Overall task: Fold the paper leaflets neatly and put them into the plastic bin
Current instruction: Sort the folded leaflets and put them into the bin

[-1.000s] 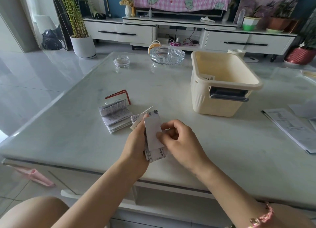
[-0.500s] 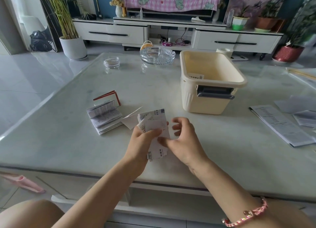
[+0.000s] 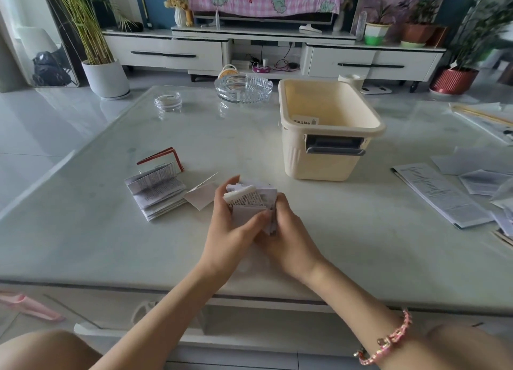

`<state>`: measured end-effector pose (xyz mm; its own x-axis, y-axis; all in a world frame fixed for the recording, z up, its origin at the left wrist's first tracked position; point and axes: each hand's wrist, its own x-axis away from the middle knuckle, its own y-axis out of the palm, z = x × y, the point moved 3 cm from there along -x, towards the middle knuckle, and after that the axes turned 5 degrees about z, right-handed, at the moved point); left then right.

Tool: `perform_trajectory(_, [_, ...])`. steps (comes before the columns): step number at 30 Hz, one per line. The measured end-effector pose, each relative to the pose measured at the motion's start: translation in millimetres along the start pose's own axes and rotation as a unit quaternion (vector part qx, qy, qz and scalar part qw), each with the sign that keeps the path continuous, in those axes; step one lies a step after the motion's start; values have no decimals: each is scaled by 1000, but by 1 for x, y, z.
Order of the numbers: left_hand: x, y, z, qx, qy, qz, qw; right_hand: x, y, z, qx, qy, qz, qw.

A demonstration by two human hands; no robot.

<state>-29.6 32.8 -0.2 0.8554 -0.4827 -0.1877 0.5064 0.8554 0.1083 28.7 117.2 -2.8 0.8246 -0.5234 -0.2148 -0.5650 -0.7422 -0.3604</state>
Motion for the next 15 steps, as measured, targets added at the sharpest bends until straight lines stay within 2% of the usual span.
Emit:
perform_trajectory(5, [2,0,-5,-34,10,-38,999,7,7,4,19,1,-27,999])
perform_trajectory(8, [2,-2,-6,-55,-12,-62,996,5,2,7,-1,-1,25,1000])
perform_trajectory(11, [-4,-6,-4,19,-50,-22,998,3,2,9,0,16,50,999])
perform_trajectory(15, [-6,-4,-1,29,-61,20,998,1,2,8,4,22,53,998])
